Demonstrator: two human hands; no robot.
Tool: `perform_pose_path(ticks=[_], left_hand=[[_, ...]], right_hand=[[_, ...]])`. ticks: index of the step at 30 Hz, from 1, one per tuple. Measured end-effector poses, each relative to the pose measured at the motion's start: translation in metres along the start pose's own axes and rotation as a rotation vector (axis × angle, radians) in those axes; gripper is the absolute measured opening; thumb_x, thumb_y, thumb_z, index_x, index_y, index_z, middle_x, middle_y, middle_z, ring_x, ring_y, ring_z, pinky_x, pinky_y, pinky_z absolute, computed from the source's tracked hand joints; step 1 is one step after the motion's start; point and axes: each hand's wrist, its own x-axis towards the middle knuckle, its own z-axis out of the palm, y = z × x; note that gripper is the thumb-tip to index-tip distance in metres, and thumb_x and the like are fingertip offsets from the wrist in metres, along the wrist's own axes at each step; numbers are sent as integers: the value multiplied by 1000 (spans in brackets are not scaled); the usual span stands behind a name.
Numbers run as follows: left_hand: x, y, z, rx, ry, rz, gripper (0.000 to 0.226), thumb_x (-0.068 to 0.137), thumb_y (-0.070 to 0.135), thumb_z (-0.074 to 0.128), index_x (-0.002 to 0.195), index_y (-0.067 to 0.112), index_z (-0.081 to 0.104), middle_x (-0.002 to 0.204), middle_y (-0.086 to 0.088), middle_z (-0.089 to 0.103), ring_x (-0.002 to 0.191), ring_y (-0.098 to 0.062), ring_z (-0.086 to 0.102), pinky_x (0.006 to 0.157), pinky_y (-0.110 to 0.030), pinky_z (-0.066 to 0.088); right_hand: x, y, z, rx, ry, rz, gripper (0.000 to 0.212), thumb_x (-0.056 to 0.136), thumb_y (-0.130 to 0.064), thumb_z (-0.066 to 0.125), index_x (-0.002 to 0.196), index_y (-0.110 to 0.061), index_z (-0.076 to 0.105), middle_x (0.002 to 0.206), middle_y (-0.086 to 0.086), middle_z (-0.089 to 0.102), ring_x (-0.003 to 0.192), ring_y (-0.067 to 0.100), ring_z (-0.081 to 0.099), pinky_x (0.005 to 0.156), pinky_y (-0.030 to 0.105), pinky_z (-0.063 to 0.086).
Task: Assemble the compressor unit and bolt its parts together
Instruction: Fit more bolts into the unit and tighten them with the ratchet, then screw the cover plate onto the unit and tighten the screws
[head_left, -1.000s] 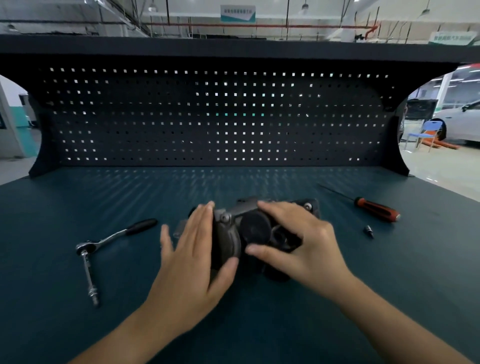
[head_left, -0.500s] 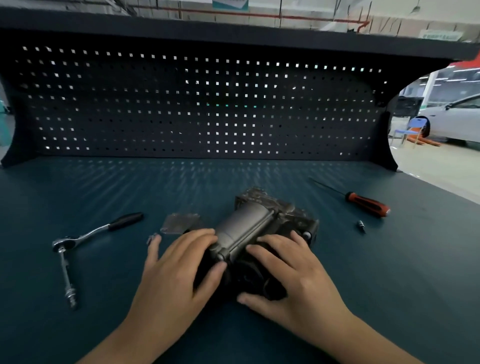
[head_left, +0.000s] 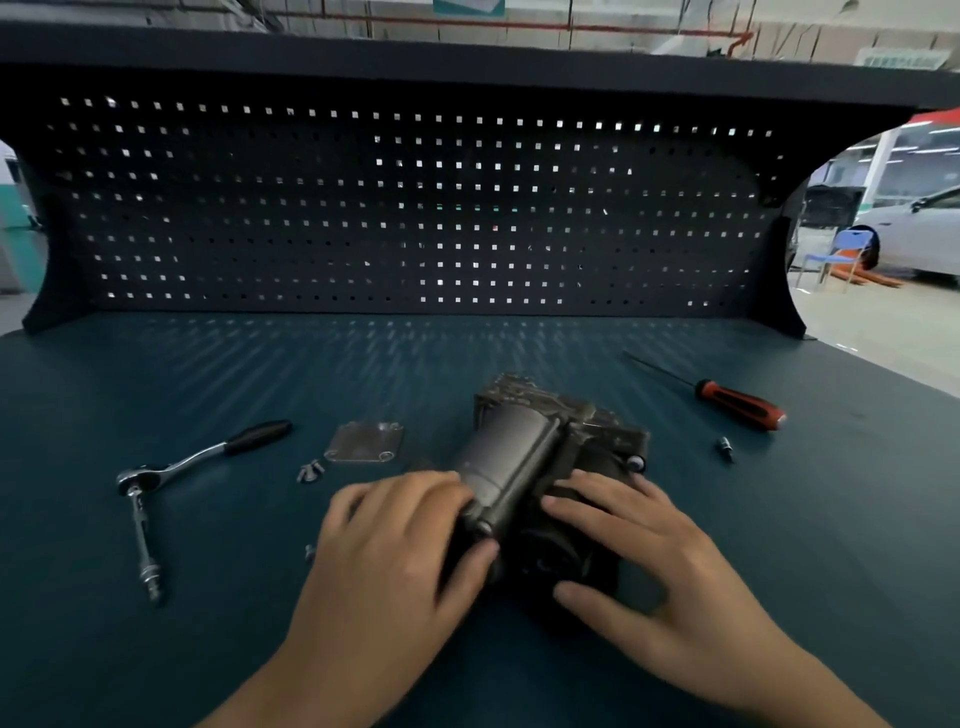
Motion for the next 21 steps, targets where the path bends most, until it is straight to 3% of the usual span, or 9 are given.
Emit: perform_pose_path(ticks=[3,7,11,13,16,18,20,21], left_hand=[[0,22,0,114,-51,74,48,71,47,47,91,11,72,93,-3,70,81,-18,68,83,-40,45],[2,43,1,167,-130,92,55,52,57,72,85,12,74,84,-3,70,72,-19,68,70,-42,55],[10,57,-5,39,-232,77,46,56,56,65,81,18,72,76,3,66,67,-15,64,72,-36,54],[21,62,-6,-52,-284,92,37,68,52,50,78,23,70,74,6,61,66,-14,60,77,-36,52],[62,51,5,-474,-331,41,39,86,42,33,82,19,65,80,4,58,77,-13,55,91,-39,44],[98,25,29,-589,-323,-44,35,93,30,36,100,12,65,104,-3,61,100,-18,55,95,-37,40],[128,-9,61,-578,-344,-178,31,99,19,37,116,7,59,124,-5,55,118,-19,47,103,-25,33],[134,-23,76,-598,-425,-260,31,100,20,34,116,7,58,123,-5,53,118,-17,46,99,-14,31]], right_hand=[[-10,14,-17,179,-43,45,55,79,-57,57,130,-41,47,132,-21,52,129,-1,40,111,27,24],[-18,23,-28,337,-71,120,56,75,-53,64,127,-52,43,134,-34,42,131,-4,35,103,6,25],[-23,39,-41,320,-108,118,54,73,-58,65,124,-46,52,134,-24,48,129,0,41,103,9,28],[-29,53,-51,316,-43,176,50,68,-50,74,116,-48,59,123,-21,54,118,2,50,101,12,34],[-46,67,-58,292,122,358,54,60,-18,76,99,-54,65,102,-17,61,100,-1,58,96,11,40],[-53,65,-57,223,267,529,50,70,-5,71,98,-46,66,100,-8,65,92,-7,60,88,3,41],[-54,50,-51,172,398,659,34,77,-19,65,106,-36,59,107,5,65,92,-6,60,80,-2,41],[-54,36,-46,180,427,699,39,73,-34,65,110,-38,54,113,5,63,99,-2,60,81,0,41]])
